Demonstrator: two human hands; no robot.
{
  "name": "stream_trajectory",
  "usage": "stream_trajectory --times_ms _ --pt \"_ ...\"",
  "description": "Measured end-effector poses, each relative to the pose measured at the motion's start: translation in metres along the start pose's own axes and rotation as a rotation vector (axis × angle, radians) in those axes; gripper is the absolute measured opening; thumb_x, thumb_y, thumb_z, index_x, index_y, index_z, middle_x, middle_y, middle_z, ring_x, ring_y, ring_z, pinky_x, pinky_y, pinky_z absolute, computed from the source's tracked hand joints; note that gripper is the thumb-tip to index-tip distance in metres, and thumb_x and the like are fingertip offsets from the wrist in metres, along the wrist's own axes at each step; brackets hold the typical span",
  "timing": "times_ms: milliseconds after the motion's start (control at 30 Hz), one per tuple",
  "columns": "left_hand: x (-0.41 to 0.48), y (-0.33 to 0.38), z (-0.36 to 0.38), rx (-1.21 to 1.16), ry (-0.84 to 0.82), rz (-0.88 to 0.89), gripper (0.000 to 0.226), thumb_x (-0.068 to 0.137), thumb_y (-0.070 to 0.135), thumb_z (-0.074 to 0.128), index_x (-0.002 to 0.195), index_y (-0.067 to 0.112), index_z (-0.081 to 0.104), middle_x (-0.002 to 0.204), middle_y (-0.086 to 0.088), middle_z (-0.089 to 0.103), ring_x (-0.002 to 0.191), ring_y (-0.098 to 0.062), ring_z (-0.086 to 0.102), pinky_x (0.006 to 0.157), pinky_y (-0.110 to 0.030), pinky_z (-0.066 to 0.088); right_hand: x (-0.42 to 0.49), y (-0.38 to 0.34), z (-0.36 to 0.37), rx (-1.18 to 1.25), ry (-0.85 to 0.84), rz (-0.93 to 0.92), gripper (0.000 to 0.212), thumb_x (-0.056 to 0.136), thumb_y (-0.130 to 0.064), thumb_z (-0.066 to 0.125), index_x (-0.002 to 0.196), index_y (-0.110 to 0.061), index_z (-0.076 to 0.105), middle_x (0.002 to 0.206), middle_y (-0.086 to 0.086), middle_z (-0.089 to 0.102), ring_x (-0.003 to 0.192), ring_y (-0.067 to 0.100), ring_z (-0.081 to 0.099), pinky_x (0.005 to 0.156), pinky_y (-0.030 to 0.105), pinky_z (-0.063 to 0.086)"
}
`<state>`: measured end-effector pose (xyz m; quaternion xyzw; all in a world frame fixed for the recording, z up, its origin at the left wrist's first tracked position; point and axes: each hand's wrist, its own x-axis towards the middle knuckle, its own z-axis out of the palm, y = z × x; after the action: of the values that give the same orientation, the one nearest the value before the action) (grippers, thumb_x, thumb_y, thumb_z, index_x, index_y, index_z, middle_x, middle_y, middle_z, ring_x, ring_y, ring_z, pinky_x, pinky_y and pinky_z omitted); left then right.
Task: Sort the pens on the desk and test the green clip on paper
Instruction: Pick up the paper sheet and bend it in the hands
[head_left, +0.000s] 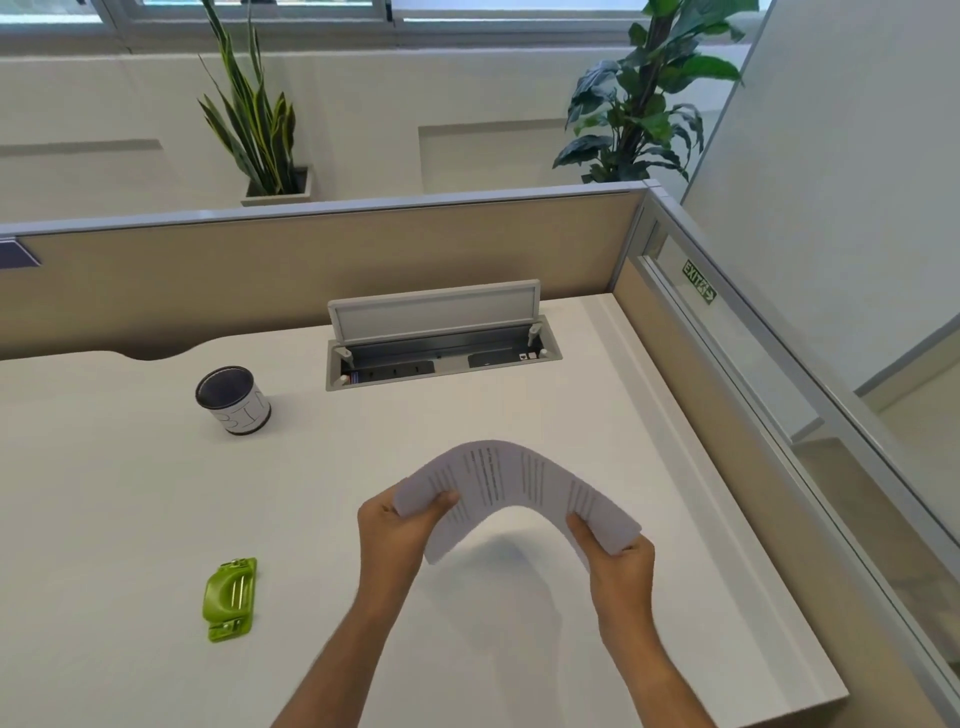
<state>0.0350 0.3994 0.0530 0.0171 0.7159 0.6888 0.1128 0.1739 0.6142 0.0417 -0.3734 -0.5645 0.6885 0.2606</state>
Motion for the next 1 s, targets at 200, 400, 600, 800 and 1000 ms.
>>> stream_trajectory --times_ms 200,400,600,800,1000 --pt "-0.017 -0.043 0.01 0.122 -0.054 -0.074 0.016 0.087 0.013 0.089 0.083 0.027 0.082 0.078 0.008 0.079 0.07 -0.002 0.068 0.066 -0.02 0.053 -0.018 0.048 -0.001 -0.118 0.008 0.115 0.02 0.094 -0.005 0.08 0.096 -0.024 0.074 0.093 -0.005 0.081 0.085 0.013 0.075 0.07 0.014 0.057" --pt "-0.019 -0.05 0.011 0.16 0.002 -0.076 0.02 0.085 0.027 0.085 0.071 0.028 0.071 0.067 0.015 0.069 0.06 0.001 0.059 0.057 -0.018 0.049 -0.014 0.044 -0.004 -0.076 0.006 0.093 0.019 0.094 -0.011 0.082 0.105 -0.025 0.077 0.099 -0.015 0.085 0.091 -0.002 0.079 0.072 0.011 0.06" --pt "-0.028 -0.057 0.015 0.154 0.009 -0.149 0.012 0.084 0.026 0.091 0.086 0.031 0.08 0.081 0.003 0.081 0.071 -0.008 0.072 0.067 -0.027 0.059 -0.018 0.057 -0.009 -0.125 0.026 0.163 0.017 0.094 -0.009 0.082 0.103 -0.022 0.075 0.094 -0.005 0.083 0.087 0.008 0.078 0.068 0.013 0.06" --pt "-0.033 -0.056 0.009 0.159 0.043 -0.163 0.022 0.076 0.042 0.09 0.095 0.035 0.081 0.089 0.01 0.084 0.077 -0.004 0.079 0.068 -0.025 0.066 -0.014 0.058 -0.02 -0.15 0.014 0.139 0.008 0.096 -0.015 0.081 0.103 -0.018 0.081 0.092 -0.007 0.086 0.083 0.005 0.081 0.066 0.015 0.06" --pt "-0.036 -0.048 0.007 0.189 0.005 -0.111 0.023 0.086 0.035 0.083 0.075 0.018 0.073 0.071 -0.002 0.074 0.066 -0.011 0.061 0.061 -0.027 0.051 -0.015 0.054 -0.023 -0.171 -0.003 0.174 0.019 0.089 -0.008 0.085 0.107 -0.015 0.08 0.102 0.013 0.084 0.09 0.017 0.079 0.081 0.028 0.059"
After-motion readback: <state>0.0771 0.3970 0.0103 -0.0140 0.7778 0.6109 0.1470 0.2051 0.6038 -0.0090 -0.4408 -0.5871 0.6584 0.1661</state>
